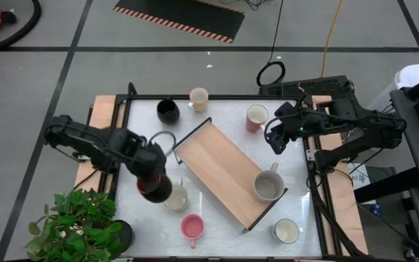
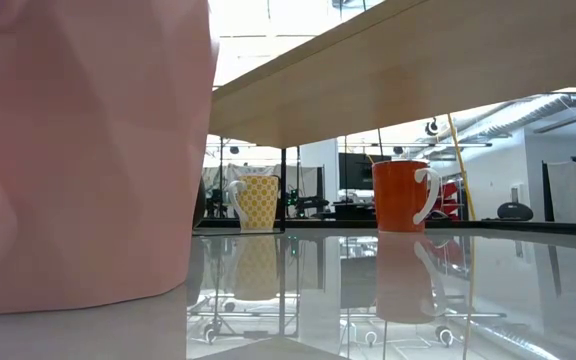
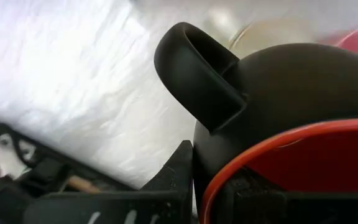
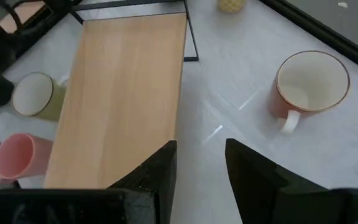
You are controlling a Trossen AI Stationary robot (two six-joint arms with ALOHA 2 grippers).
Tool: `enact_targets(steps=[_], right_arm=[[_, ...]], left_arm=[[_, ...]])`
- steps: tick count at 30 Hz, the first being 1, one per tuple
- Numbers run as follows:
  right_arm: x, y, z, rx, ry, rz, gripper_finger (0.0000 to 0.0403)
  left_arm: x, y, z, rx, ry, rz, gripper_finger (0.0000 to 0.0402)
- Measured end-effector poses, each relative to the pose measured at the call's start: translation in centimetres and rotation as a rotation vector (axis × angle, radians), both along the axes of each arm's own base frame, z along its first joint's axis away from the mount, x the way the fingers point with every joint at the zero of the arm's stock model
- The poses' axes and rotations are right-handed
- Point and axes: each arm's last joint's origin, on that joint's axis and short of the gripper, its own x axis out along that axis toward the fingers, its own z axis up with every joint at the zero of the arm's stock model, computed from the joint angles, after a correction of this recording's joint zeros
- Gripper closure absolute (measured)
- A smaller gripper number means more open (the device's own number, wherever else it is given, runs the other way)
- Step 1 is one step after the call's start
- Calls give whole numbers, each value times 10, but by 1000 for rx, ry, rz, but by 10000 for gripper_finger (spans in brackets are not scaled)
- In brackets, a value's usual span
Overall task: Place coffee mugs
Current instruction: Put the orange-black mug on the shelf
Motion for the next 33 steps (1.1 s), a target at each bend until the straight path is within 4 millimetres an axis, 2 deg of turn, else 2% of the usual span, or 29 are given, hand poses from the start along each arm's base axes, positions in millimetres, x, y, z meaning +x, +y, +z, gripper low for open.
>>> enact_targets(steps=[5, 10, 17, 21, 26, 29, 33], right_arm=[[-4, 0, -1, -27, 40, 39, 277], [-10, 0, -2, -59, 88, 92, 277], [-27, -1, 5, -68, 58, 151, 277], [-41, -2, 9, -76, 44, 159, 277], [-58, -2, 11, -34, 35, 143, 277], [-66, -2, 12, -32, 39, 140, 277], [-73, -3, 12, -40, 48, 152, 277]], left_arm=[[9, 9, 24, 14, -98, 63, 380], [28, 16, 37, 53, -165, 44, 380], [83, 5, 42, 52, -273, -132, 380], [119, -5, 38, 62, -333, -191, 380], [155, -14, 38, 78, -433, -260, 380], [173, -19, 34, 85, -503, -278, 380], [182, -20, 34, 71, -568, -257, 380]])
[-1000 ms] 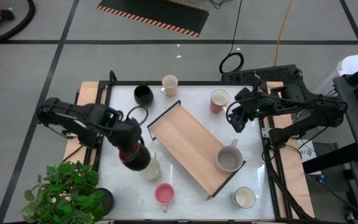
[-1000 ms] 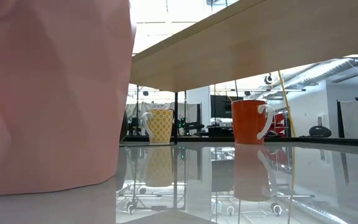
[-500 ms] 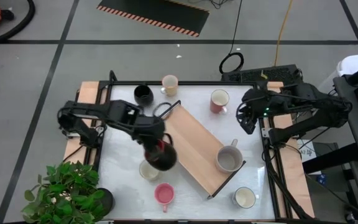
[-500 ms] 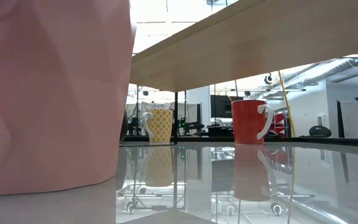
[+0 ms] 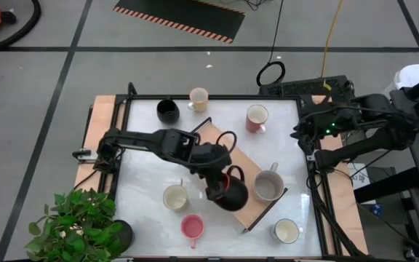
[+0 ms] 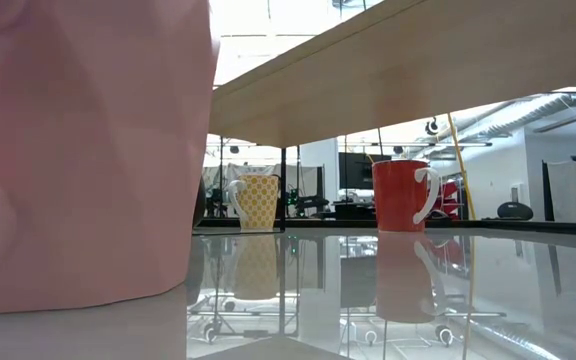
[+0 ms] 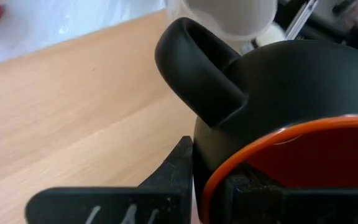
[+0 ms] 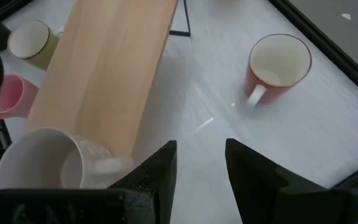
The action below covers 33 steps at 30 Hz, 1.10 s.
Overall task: Place coffee mugs
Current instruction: Put the orange-black mug on the shelf
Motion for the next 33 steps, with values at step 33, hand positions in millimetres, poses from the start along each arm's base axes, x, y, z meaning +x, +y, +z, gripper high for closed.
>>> enact_targets(steps=[33], right_arm=[[-3, -2, 1, -69, -1, 3, 277]], left_arm=[[38, -25, -63, 137, 107, 53, 352]])
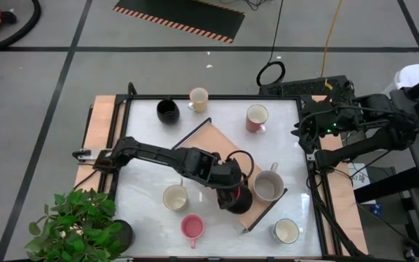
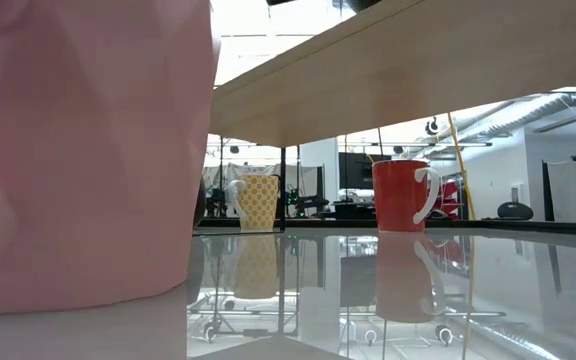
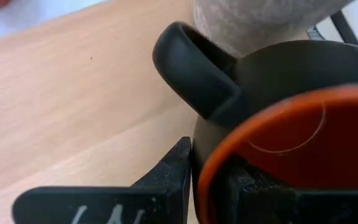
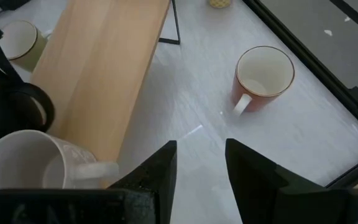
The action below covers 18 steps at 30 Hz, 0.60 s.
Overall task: Place coffee mugs
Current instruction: Put the orange-black mug on the shelf
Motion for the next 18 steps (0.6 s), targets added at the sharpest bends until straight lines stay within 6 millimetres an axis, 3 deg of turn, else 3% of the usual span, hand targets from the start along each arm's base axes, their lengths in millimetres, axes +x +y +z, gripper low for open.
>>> enact_targets(steps=[10, 18], right_arm=[[0, 0, 0, -8, 6, 13, 277], [0, 0, 0, -11, 8, 17, 277]], left_arm=[[3, -1, 2, -44, -41, 44, 340], [4, -1, 3, -68, -50, 70, 259]])
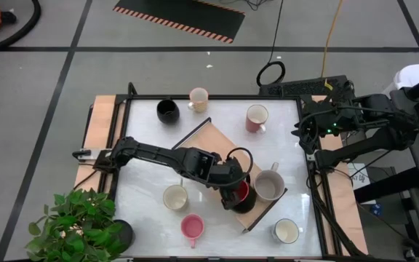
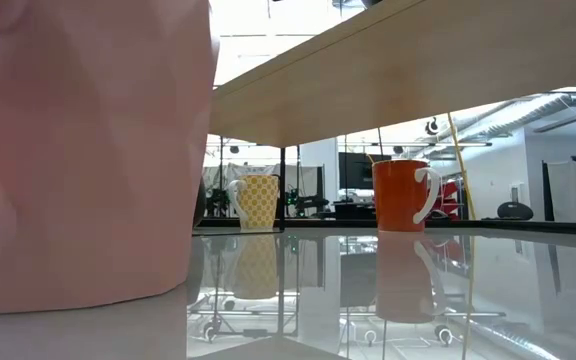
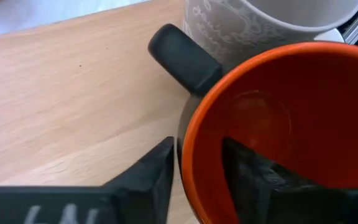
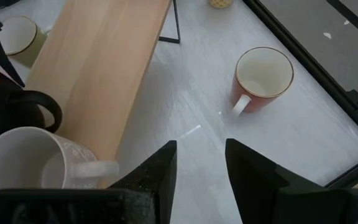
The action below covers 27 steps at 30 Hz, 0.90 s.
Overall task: Place coffee mugs
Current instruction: Put the orange-black mug on the shelf
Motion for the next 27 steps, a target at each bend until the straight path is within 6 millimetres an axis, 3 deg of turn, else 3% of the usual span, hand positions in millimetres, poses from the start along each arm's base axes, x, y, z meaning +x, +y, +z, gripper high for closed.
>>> enact_targets(steps=[8, 27], right_arm=[[0, 0, 0, 0, 0, 0, 277], [0, 0, 0, 9, -2, -8, 277]], left_arm=[[-2, 0, 2, -24, 3, -6, 198], [-19, 3, 36, -47, -95, -49, 195]])
